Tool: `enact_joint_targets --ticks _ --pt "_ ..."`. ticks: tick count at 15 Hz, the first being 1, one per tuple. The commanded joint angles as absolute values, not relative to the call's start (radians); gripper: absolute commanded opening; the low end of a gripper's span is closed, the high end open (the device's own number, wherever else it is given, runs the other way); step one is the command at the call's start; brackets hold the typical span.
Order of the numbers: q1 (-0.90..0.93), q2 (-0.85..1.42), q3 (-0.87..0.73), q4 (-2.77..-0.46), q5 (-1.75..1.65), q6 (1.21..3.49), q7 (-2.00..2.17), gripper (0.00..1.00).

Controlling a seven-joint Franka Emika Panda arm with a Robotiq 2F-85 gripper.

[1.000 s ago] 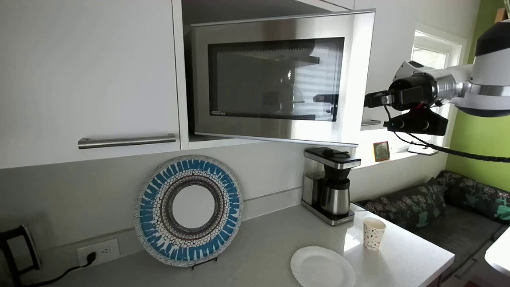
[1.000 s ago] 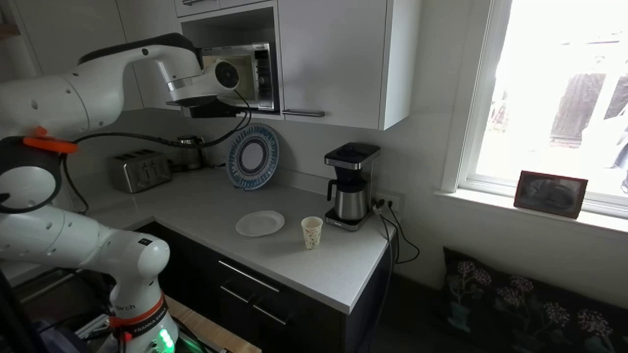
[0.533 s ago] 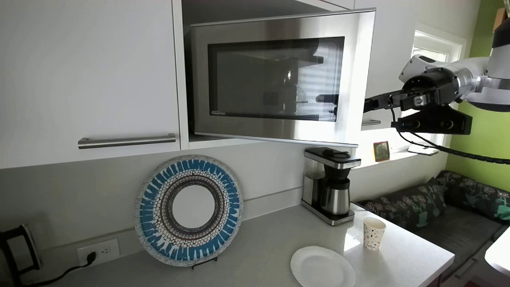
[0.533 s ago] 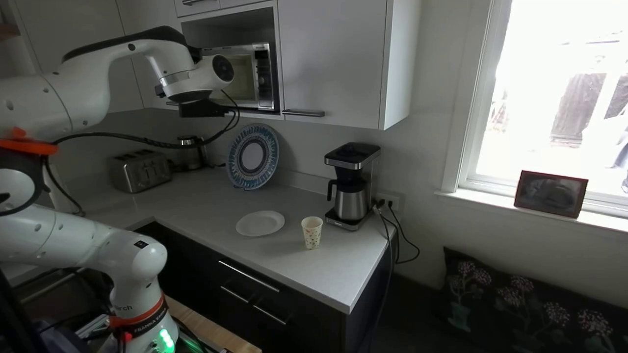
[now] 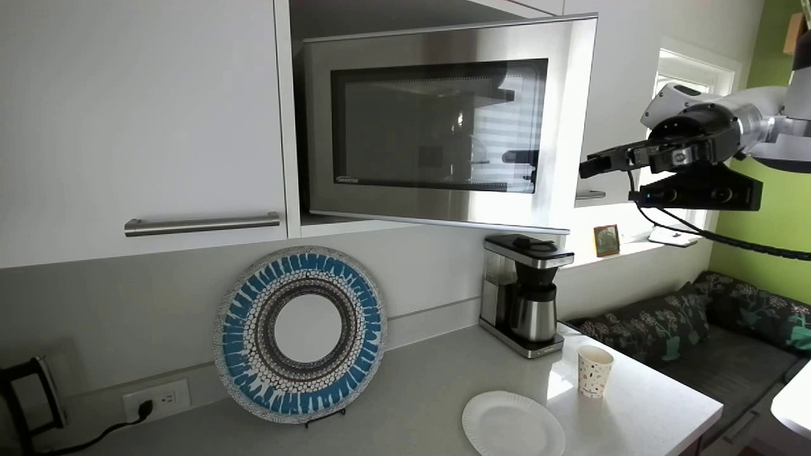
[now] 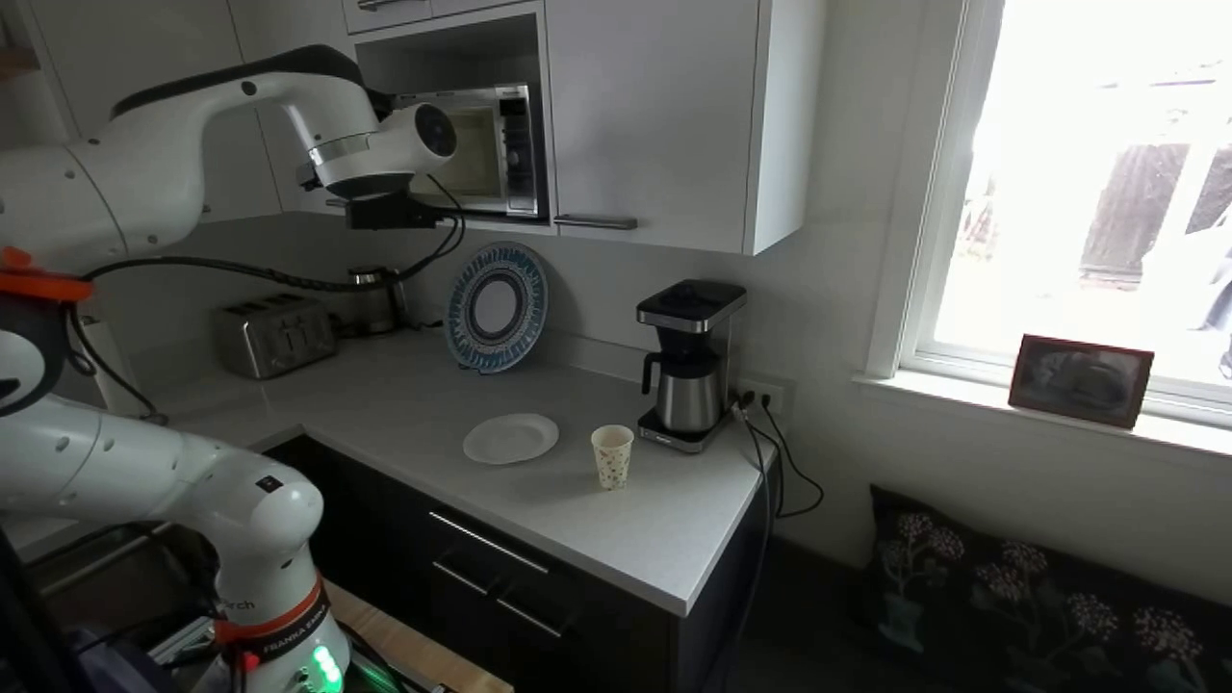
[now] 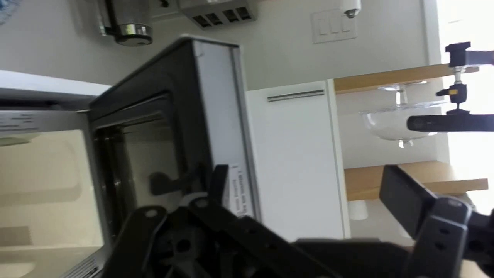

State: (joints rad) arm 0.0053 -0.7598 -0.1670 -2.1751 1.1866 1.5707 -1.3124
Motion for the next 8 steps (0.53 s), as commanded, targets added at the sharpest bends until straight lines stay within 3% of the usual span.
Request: enact_joint_targets --ticks 1,8 --pt "-0.108 -0.756 -0.155 -2.149 1.138 1.650 -1.325 1.00" --pt "-0.232 -0.693 -0.193 -2.186 0.935 1.895 -1.326 1.00"
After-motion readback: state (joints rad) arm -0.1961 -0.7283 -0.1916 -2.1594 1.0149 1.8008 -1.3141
